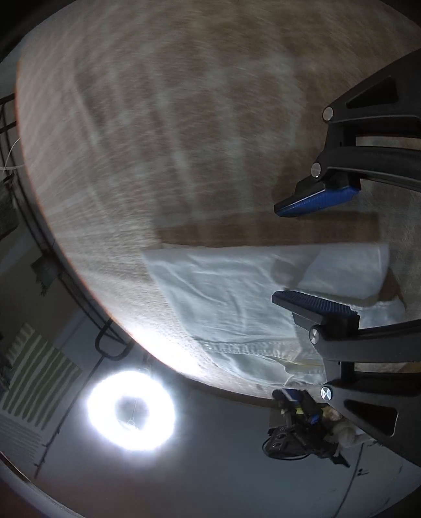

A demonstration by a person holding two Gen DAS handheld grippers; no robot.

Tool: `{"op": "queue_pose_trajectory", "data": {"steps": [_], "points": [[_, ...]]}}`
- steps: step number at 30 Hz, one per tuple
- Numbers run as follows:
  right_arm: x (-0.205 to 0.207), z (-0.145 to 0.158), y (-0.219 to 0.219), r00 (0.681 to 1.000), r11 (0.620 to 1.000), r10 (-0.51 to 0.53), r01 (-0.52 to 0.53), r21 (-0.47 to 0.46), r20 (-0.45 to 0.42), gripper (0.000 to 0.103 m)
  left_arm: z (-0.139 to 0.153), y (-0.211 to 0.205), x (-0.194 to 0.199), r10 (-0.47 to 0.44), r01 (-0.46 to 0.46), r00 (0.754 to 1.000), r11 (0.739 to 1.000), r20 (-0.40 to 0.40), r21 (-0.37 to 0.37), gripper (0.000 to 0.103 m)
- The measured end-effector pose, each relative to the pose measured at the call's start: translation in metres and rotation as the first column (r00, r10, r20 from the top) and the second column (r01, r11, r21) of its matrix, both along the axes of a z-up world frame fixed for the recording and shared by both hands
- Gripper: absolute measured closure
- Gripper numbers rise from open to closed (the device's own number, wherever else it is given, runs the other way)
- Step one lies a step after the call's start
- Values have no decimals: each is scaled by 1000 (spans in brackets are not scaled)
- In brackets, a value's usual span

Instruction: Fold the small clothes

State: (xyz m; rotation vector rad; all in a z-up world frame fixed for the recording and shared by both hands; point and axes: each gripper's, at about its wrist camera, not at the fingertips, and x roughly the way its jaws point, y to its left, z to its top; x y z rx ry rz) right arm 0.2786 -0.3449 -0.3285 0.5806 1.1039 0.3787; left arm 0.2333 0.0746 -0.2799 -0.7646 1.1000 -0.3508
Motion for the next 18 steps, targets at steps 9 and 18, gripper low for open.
{"op": "queue_pose_trajectory", "data": {"steps": [9,18], "points": [[-12,-6,4,994,995,-104,104,11,-36,61,-2,-11,-4,-14,13,999,1000,39,10,59],[-6,-7,17,999,1000,1,-2,-16,-44,64,5,-31,3,-24,19,999,996,48,87,59]]}}
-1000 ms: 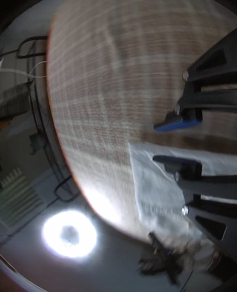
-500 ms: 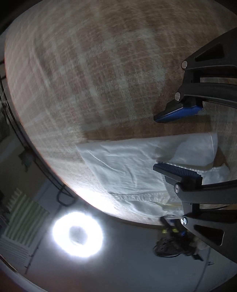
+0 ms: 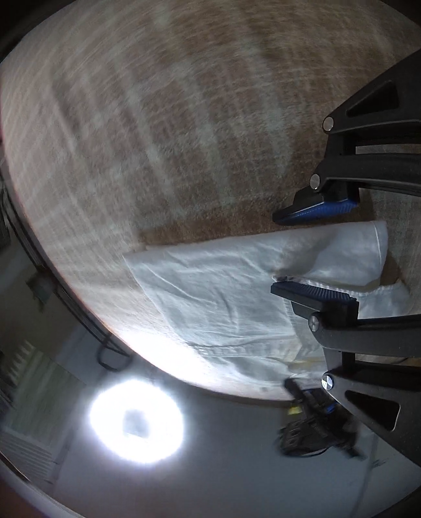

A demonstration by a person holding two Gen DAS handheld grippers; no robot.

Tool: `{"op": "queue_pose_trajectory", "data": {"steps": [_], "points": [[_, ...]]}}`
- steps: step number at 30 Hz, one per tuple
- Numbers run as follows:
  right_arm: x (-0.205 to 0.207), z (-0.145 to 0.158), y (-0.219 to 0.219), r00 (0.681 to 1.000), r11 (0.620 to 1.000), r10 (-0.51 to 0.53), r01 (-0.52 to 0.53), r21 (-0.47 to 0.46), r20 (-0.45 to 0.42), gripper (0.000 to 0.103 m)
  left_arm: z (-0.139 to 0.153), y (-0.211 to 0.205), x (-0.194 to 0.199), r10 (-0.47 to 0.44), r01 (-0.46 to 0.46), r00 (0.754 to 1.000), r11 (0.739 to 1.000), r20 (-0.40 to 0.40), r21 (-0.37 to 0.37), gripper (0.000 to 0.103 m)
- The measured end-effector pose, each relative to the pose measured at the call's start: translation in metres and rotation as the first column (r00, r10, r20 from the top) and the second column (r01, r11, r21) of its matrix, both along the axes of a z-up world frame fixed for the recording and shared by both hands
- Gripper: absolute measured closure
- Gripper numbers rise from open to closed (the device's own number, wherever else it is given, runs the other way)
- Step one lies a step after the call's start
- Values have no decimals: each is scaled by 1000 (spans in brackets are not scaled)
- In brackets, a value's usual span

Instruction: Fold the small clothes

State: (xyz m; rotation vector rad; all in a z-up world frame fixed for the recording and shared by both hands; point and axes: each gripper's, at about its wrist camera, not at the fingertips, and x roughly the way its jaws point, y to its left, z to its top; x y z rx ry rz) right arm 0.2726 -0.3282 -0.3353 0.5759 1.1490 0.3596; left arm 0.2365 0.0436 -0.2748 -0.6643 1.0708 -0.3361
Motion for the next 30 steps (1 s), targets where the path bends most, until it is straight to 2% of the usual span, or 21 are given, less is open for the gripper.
{"op": "queue_pose_trajectory", "data": {"steps": [3,5,10,16,20,25,30], "points": [[11,0,4,998,998,61,-61,-8,-17,72,0,-9,4,-4,4,1000,999,-3,37,71],[20,1,10,994,994,108,-108,-32,-9,81,1,-10,1,3,-3,1000,998,3,66,74],[20,11,30,978,968,209,-203,-149,24,87,10,-23,-1,-1,-3,999,992,35,128,86],[15,28,45,963,944,258,-233,-234,80,93,29,-42,-6,-1,-14,997,984,80,179,90],[8,46,51,945,930,295,-251,-270,139,94,45,-51,-6,-14,-5,994,984,105,176,91],[-1,66,47,932,926,309,-250,-284,187,94,70,-78,0,-74,42,985,980,158,195,92],[-9,82,32,927,922,302,-224,-315,223,95,82,-102,10,-122,86,974,979,189,184,92]]}}
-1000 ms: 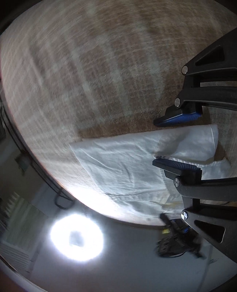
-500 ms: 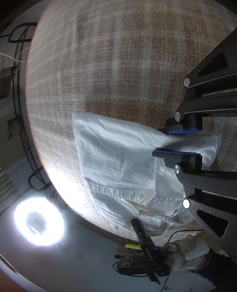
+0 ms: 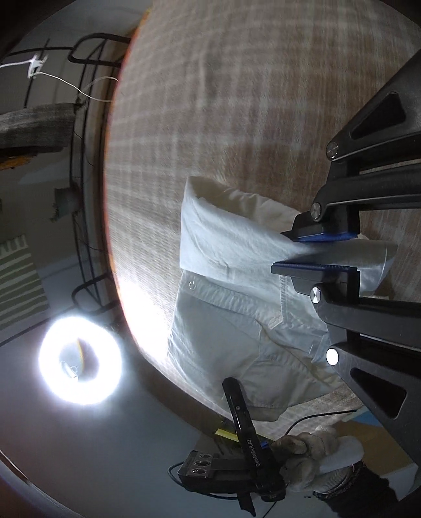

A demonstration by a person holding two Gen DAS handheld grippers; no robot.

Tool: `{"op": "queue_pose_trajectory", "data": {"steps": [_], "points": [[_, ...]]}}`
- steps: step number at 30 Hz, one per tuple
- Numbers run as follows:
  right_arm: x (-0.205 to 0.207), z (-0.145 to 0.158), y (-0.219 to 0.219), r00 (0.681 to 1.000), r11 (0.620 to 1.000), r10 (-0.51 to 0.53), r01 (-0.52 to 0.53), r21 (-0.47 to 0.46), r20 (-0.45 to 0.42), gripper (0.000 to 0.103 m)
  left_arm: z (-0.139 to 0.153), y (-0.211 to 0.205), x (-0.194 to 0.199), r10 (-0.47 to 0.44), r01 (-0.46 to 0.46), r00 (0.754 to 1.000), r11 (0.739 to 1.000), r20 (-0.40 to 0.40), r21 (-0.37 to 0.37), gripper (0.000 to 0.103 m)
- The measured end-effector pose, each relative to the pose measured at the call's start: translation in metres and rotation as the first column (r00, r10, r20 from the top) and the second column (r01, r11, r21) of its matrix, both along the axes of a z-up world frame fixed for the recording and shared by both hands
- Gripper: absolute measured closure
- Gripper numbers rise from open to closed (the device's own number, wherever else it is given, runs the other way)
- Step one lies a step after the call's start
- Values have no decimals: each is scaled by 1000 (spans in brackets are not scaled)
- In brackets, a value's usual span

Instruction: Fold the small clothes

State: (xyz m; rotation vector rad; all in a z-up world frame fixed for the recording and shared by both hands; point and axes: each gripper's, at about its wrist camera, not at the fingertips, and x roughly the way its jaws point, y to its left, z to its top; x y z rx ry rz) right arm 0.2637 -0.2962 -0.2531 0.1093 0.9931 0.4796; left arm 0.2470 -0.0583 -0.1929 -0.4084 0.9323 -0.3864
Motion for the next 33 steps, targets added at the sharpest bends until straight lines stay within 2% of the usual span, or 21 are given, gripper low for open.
{"op": "queue_pose_trajectory", "data": {"steps": [8,17,23,28,33], "points": [[-6,25,-45,996,997,-76,78,-19,54,95,7,-46,26,-67,68,998,997,14,-21,93],[14,61,-109,974,980,-168,181,-83,150,95,22,-141,95,-146,149,985,989,91,-24,93],[51,75,-161,950,958,-226,257,-128,214,95,21,-212,155,-178,182,972,983,155,-8,93],[93,82,-200,932,932,-241,300,-204,270,95,15,-264,201,-181,187,966,982,184,-20,93],[139,72,-239,914,916,-274,342,-209,298,95,-4,-304,242,-167,168,966,986,195,12,93]]}}
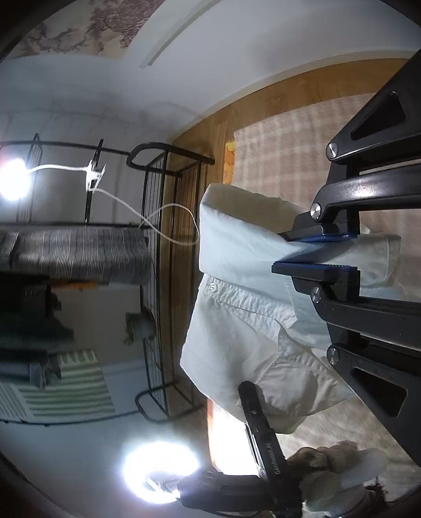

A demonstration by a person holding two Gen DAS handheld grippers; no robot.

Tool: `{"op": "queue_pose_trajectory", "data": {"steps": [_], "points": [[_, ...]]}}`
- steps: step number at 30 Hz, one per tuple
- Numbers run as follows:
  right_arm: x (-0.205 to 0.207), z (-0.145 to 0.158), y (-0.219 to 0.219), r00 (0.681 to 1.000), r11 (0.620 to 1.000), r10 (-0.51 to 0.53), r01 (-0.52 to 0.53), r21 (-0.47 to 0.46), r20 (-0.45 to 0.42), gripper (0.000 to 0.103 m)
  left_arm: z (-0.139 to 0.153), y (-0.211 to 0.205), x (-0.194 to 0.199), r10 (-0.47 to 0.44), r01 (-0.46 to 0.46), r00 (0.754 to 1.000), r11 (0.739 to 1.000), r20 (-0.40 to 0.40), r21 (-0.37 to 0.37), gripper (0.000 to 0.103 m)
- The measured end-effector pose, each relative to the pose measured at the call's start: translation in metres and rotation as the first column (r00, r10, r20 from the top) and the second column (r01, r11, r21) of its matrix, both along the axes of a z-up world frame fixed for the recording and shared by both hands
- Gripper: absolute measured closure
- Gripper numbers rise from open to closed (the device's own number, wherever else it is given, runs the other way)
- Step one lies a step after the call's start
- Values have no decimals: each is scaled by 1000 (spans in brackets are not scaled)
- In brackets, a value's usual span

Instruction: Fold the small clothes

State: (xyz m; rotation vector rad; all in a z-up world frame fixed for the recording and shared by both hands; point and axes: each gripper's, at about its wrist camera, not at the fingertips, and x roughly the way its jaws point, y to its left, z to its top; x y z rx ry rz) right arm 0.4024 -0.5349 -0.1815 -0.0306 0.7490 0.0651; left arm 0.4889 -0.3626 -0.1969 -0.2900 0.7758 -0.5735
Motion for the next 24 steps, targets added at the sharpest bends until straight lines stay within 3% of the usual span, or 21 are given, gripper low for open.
{"op": "queue_pose_trajectory", "data": {"steps": [5,11,15,17,19,24], "points": [[38,-35,-22,1000,1000,-20,20,-17,-17,95,-31,-19,23,24,-22,999,999,-44,39,93],[64,-80,-48,994,998,-68,69,4,-82,94,-62,-12,41,75,-67,988,996,-138,59,92],[73,-101,-65,978,989,-144,146,6,-154,83,-63,-12,45,107,-87,982,987,-153,132,80],[74,-105,-69,968,983,-185,185,-16,-173,77,-59,-15,41,113,-90,986,981,-125,173,75],[72,-103,-73,965,979,-204,204,-16,-167,77,-52,-17,35,113,-91,989,972,-91,215,62],[54,-84,-75,967,975,-220,223,8,-132,72,-33,-10,18,95,-82,994,972,-51,222,60]]}}
